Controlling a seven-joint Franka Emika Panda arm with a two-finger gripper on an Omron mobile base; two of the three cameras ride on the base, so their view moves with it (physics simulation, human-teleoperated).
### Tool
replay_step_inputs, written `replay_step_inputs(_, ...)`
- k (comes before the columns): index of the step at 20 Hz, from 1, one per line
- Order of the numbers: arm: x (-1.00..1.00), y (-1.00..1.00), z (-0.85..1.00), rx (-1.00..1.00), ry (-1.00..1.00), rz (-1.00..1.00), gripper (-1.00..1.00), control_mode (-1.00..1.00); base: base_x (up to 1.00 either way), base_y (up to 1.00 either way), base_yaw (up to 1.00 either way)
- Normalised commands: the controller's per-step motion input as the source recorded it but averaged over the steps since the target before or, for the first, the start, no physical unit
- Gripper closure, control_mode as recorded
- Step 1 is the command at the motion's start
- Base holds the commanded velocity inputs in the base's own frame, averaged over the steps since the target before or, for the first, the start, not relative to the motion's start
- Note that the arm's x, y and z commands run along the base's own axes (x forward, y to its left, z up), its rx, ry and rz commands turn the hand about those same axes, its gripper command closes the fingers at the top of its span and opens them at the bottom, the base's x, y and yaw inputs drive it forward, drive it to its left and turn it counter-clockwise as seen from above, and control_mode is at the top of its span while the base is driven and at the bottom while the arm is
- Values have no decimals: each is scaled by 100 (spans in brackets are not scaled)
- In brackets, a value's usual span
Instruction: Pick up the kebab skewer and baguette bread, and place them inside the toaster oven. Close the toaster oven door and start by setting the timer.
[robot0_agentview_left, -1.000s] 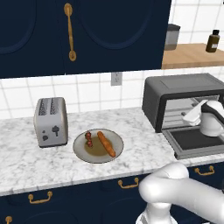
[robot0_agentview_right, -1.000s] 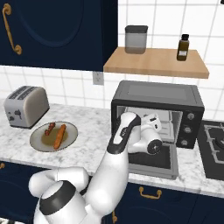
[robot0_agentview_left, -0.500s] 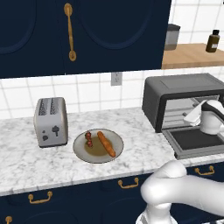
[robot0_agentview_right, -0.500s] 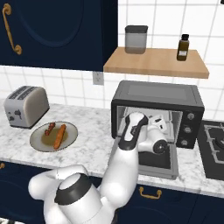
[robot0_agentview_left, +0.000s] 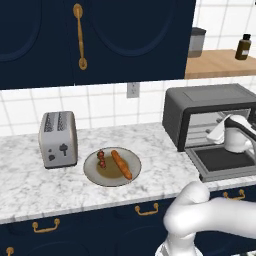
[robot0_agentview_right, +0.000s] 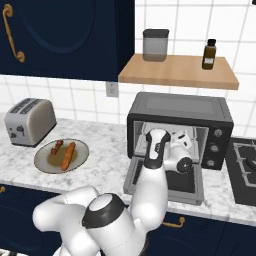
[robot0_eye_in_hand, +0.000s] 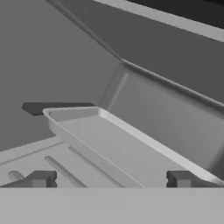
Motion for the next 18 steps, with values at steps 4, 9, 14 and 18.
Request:
replay_step_inputs(4,36,-8,-16,-9,0,0,-100,-100,0,0,0)
replay_step_inputs(9,34,-13,-13,-9,0,0,-100,-100,0,0,0)
replay_step_inputs(14,43,-7,-4,-5,0,0,-100,-100,0,0,0)
replay_step_inputs(18,25,0,-18,-1,0,0,-100,-100,0,0,0)
